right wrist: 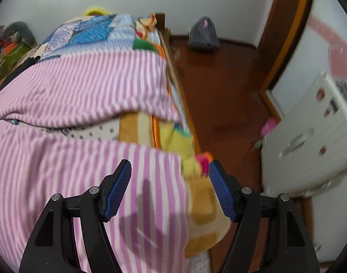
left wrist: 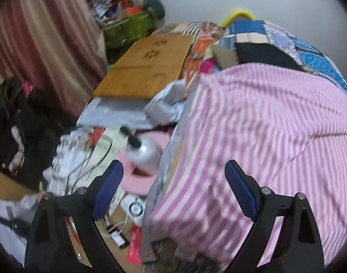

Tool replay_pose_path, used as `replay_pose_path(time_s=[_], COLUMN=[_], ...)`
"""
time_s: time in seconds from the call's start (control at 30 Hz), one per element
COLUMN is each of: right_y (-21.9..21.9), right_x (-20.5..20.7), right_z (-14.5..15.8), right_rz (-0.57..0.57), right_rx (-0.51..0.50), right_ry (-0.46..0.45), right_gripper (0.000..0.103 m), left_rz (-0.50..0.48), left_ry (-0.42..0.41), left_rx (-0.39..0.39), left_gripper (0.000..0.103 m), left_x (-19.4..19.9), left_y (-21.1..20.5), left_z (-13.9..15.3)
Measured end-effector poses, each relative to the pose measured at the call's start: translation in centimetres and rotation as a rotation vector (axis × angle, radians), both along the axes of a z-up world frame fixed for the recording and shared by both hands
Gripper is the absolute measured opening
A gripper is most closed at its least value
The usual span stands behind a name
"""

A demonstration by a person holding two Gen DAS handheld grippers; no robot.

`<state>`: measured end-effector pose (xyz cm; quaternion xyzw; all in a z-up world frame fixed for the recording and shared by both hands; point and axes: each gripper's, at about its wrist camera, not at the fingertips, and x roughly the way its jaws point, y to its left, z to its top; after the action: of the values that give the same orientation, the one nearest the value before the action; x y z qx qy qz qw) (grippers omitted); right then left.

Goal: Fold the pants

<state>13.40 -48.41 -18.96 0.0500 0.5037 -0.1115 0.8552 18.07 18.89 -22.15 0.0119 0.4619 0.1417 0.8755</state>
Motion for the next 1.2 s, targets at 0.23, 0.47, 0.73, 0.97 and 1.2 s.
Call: replay_pose_path(time_s=[0.23, 0.47, 0.73, 0.97, 1.2], right_y=[-1.1, 0.0, 0.0, -0.4, -2.2], right_x=[1.4, 1.2, 0.5, 1.1, 4.0], right_z=[-3.0, -5.1, -4.5, -3.7, -2.2], right_rz=[-0.041, -0.036, -0.019, -0.007, -0.063], right_rx=[0.093, 0.174, 0.15, 0.074, 0.049], right_ry=[-0.007, 0.022, -0.003, -0.039, -0.078], right_gripper=[0.067, 0.053, 0.021, 0.009, 0.007], left_rz=[0.059, 0.042, -0.006, 0.016, 0.042], left_ry=[0.044, 0.109, 0.103, 0.093, 0.084], left_rx=[-0.028, -0.118, -0.047, 0.025, 0.045], left_gripper=[0.091, 0.086, 0.039, 0.026, 0.026], left_x=[-2.2, -1.3, -0.8, -0.8, -1.5], left_y=[1.9, 1.8, -0.5, -1.2, -1.6], left_z=[-2.5, -5.3, -5.8, -4.6, -4.0])
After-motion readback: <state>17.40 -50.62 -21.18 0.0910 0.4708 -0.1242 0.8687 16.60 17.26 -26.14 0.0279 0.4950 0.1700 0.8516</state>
